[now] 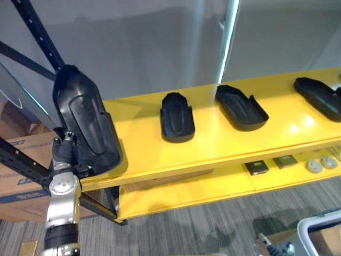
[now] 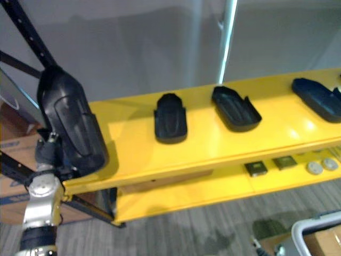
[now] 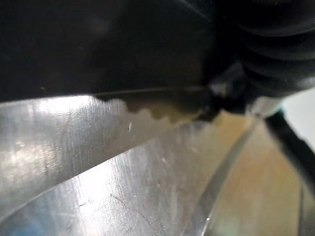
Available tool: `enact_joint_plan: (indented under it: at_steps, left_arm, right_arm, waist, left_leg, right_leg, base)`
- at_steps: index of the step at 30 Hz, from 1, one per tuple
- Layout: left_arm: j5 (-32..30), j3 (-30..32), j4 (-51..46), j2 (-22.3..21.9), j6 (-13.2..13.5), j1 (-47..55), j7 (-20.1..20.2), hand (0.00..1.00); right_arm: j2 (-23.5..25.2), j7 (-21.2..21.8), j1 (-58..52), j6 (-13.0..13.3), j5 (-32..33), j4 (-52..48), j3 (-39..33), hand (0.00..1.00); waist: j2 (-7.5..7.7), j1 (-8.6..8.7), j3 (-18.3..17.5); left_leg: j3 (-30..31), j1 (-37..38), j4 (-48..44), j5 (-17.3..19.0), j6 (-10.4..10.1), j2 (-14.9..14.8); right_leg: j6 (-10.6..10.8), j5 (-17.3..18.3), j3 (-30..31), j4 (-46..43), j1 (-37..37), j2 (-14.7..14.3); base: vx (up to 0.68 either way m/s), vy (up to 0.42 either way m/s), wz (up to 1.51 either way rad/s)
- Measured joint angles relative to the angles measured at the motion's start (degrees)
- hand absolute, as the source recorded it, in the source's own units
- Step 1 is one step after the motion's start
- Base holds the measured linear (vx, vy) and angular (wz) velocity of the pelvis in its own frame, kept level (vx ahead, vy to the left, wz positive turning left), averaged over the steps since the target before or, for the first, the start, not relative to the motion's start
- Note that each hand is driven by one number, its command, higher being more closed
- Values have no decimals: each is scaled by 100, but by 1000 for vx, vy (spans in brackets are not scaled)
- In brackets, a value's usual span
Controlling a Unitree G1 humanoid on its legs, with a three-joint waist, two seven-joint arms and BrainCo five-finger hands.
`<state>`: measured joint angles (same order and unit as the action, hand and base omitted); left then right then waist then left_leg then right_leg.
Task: Walk over and take plastic housings, then place them on the shelf
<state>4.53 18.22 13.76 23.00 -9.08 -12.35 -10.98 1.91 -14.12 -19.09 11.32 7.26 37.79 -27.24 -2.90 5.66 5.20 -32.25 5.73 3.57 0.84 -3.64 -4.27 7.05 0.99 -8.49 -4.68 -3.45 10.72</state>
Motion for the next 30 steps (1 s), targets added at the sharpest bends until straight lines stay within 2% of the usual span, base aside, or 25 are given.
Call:
enact_joint_plan:
  at_steps: [2, 5, 8, 11, 18, 21, 24, 28, 30]
  left_arm:
    - [2, -148, 440, 163, -159, -244, 103, 100]
    - [-26, -203, 1014, 338, -251, -657, 287, 100]
    - [-67, -373, 1379, 701, -356, -1105, 514, 100]
    - [-115, -390, 1552, 865, -356, -1394, 662, 100]
    - [-300, -761, 1801, 1107, -355, -1787, 754, 100]
    - [-335, -831, 1825, 1193, -355, -2164, 703, 100]
    - [-340, -838, 1827, 1285, -356, -2434, 627, 100]
    - [-333, -842, 1826, 1315, -378, -2683, 537, 100]
    - [-321, -896, 1827, 1531, -446, -2753, 518, 100]
  right_arm:
    - [-135, 502, 35, -132, 139, 245, 41, 0]
    - [-344, 1105, 177, -317, 315, 586, 154, 0]
    - [-507, 1439, 384, -334, 429, 797, 375, 0]
    - [-603, 1665, 546, -391, 555, 924, 446, 0]
    - [-777, 1754, 851, -438, 692, 1066, 476, 0]
    - [-850, 1790, 1203, -438, 778, 1057, 506, 0]
    - [-918, 1791, 1439, -437, 788, 1003, 573, 0]
    - [-1009, 1803, 1599, -432, 900, 964, 691, 0]
    - [-1022, 1828, 1632, -430, 903, 837, 793, 0]
  waist:
    - [-5, 2, 5]
    - [-8, 8, 90]
    - [-3, 8, 352]
    - [-14, 9, 495]
    - [-1, 10, 906]
    - [25, 7, 1315]
    - [60, -21, 1573]
    - [74, -51, 1774]
    - [91, -71, 1800]
  left_leg:
    - [-73, -61, -30, -19, 10, -10]
    - [-123, -66, -65, -19, 9, -46]
    - [-123, -81, -148, -18, 9, -65]
    - [-117, -169, -212, -17, 10, -74]
    - [-80, -413, -522, -6, 26, -131]
    - [-53, -778, -894, 42, 93, -261]
    - [-48, -1109, -1187, 70, 133, -383]
    - [-59, -1245, -1351, 117, 151, -446]
    - [-155, -1346, -1425, 149, 171, -470]
  right_leg:
    - [-2, 1, 103, 4, 120, -17]
    - [-3, 2, 166, 4, 151, -80]
    - [-27, 16, 241, 2, 154, -89]
    - [-81, 52, 253, 2, 220, -89]
    - [-142, 111, 392, -129, 426, -106]
    - [-135, 118, 448, -317, 740, -132]
    - [-121, 110, 548, -502, 1075, -181]
    - [-121, 112, 620, -622, 1246, -201]
    - [-97, 97, 730, -660, 1409, -213]
  base:
    - [63, -32, -13]
    - [23, -50, -12]
    - [-35, -39, -6]
    - [-73, -31, -3]
    - [-71, -11, -2]
    - [-141, -17, 0]
    - [-139, -21, -5]
    - [-81, -2, -9]
    - [-60, 24, -19]
